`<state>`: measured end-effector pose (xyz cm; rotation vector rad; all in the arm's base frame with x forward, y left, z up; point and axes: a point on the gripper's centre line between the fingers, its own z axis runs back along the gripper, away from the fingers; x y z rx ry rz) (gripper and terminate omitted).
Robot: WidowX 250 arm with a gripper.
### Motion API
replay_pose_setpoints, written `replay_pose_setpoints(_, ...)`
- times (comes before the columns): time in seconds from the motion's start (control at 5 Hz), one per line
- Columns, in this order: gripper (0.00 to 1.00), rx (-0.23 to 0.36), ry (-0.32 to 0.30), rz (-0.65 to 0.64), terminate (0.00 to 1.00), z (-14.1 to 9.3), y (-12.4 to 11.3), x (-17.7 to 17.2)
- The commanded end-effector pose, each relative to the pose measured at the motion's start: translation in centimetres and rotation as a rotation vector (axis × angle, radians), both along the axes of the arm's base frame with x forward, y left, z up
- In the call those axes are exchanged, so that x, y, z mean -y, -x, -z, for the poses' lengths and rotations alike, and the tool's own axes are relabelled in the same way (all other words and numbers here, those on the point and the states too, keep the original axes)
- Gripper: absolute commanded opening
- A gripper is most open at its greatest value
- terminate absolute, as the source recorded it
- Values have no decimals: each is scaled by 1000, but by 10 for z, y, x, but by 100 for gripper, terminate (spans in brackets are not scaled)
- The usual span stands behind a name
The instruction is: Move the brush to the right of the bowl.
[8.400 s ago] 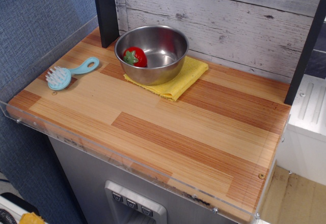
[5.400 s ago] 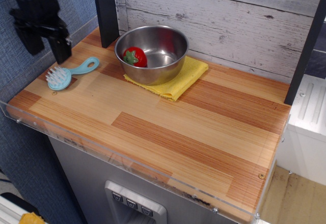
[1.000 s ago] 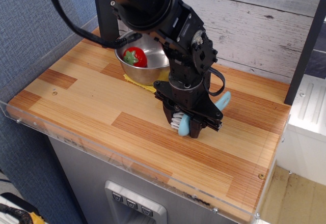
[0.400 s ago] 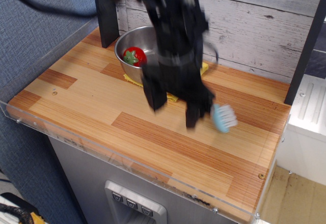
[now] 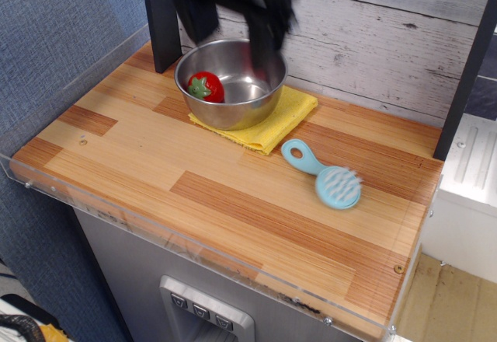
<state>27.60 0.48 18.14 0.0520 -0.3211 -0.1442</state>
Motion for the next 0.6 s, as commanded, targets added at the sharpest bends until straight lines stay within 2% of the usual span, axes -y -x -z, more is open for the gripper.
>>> replay_pose_setpoints(0.0, 100, -1, -23, 36, 0, -72, 21, -36)
replay_pose_setpoints(0.2, 100, -1, -23, 36, 0, -72, 21, -36)
replay_pose_setpoints(0.4, 100, -1, -23, 36, 100, -72, 21, -36)
